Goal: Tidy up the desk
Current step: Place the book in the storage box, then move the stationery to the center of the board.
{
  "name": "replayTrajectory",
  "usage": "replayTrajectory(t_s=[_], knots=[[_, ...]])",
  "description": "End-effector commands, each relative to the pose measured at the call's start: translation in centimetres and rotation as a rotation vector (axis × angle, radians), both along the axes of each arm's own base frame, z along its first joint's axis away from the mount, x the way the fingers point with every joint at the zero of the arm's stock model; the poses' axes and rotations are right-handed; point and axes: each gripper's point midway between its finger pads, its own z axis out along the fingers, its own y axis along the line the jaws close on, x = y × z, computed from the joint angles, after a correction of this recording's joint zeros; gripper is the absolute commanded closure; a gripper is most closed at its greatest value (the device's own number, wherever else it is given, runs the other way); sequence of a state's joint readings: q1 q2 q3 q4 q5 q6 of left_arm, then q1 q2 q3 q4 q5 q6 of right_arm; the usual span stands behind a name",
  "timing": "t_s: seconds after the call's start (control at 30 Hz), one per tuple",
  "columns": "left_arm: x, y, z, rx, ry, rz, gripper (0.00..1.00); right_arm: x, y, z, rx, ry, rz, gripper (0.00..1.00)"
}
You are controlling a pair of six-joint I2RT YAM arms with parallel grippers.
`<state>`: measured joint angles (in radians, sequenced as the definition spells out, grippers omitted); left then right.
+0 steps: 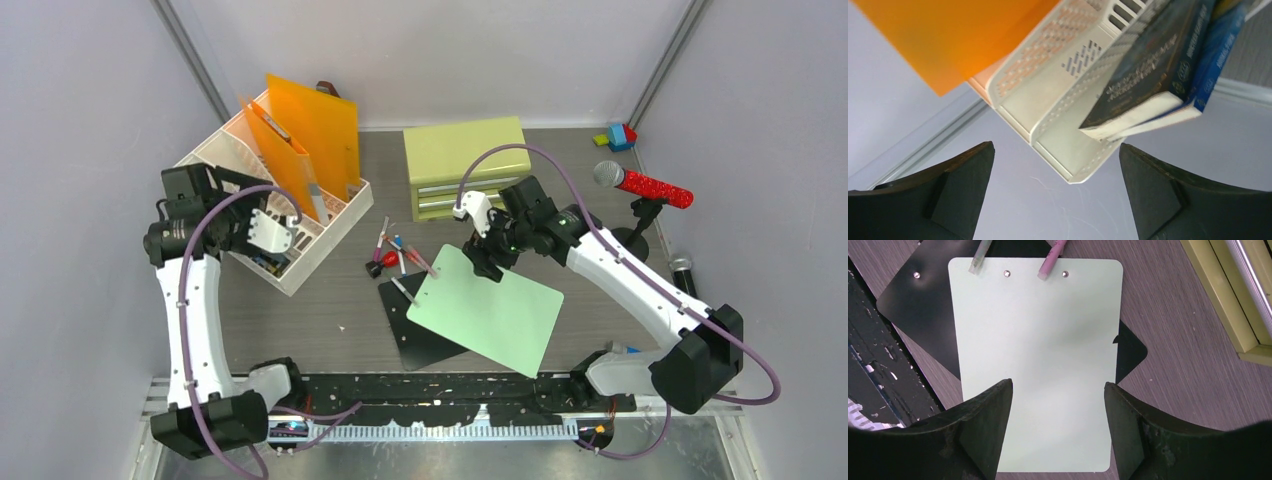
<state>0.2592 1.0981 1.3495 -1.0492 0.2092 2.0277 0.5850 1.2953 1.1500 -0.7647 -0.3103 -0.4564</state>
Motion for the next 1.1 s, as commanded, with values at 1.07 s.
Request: replayTrajectory(t_s=[1.07], knots=[[-4.8, -30.4, -12.8, -0.612, 0.441, 0.075, 0.00, -2.5, -6.7, -7.0, -0.262, 0.053, -0.142, 0.21]])
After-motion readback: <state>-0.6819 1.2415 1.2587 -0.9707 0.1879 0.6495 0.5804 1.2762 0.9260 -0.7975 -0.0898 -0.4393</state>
